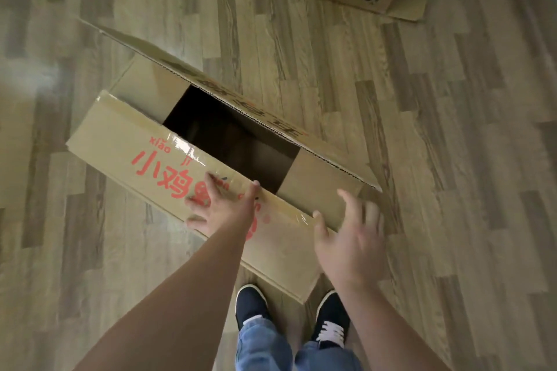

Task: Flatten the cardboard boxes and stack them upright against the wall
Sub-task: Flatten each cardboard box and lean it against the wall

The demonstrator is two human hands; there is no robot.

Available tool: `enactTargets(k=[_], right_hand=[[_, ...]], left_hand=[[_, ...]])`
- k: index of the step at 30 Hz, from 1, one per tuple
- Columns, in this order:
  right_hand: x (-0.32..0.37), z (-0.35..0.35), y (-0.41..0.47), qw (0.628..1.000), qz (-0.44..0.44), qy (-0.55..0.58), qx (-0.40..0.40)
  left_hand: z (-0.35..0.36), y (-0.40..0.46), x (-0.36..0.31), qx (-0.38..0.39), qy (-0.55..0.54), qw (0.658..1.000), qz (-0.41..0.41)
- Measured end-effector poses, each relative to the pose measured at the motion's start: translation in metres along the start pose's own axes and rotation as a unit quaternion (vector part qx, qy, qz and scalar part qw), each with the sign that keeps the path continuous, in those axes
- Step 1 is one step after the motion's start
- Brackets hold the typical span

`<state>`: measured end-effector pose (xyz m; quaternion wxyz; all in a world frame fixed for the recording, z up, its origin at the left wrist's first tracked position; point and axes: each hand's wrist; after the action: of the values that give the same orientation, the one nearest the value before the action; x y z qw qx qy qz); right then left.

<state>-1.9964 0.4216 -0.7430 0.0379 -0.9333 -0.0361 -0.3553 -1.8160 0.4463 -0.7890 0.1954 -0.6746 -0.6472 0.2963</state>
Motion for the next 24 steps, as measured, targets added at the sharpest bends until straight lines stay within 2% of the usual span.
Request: enactTargets(k=[5,7,9,10,12,14,15,16,18,20,24], right_hand=[[0.060,0.022,0.088,0.979,-0.202,0.016,-0.010],[0.084,0.031,0.108,0.962,-0.270,0.032,-0.027],[0.104,0.041,0.128,0.956,-0.291,0.024,-0.017],[0.108,0.046,0.138,0.965,-0.259,0.006,0.028],[0.103,0.062,0.157,0.970,-0.124,-0.043,0.203],[0.085,0.076,0.161,0.930,0.010,-0.057,0.362],[0.074,0.083,0.159,0.912,0.031,-0.086,0.400],[0.063,0.091,0.155,0.901,0.031,-0.126,0.414],[0.049,0.101,0.149,0.908,0.019,-0.181,0.376],[0.050,0.106,0.153,0.925,0.023,-0.184,0.332],[0.053,0.102,0.153,0.925,0.030,-0.173,0.336]], left_hand=[[0.004,0.006,0.010,0.006,-0.004,1.000,0.013],[0.001,0.013,0.016,0.002,-0.031,1.000,-0.005],[-0.002,0.019,0.025,-0.001,-0.071,0.996,-0.051],[-0.001,0.023,0.030,0.002,-0.098,0.993,-0.072],[-0.001,0.030,0.043,0.016,-0.160,0.983,-0.090],[0.000,0.034,0.050,0.018,-0.178,0.981,-0.078],[0.000,0.035,0.050,0.017,-0.176,0.981,-0.074],[0.000,0.036,0.049,0.018,-0.178,0.981,-0.074],[0.001,0.033,0.043,0.023,-0.178,0.981,-0.068],[0.002,0.035,0.041,0.015,-0.178,0.982,-0.057],[-0.005,0.037,0.057,0.003,-0.153,0.988,-0.024]])
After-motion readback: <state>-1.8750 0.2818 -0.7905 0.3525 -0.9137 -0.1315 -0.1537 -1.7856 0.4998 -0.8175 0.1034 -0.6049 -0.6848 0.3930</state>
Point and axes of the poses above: each hand's wrist, its own y-axis towards the middle knuckle, its own z-axis out of the palm, x = y × z, and after that the axes turned 13 degrees about y, right-handed
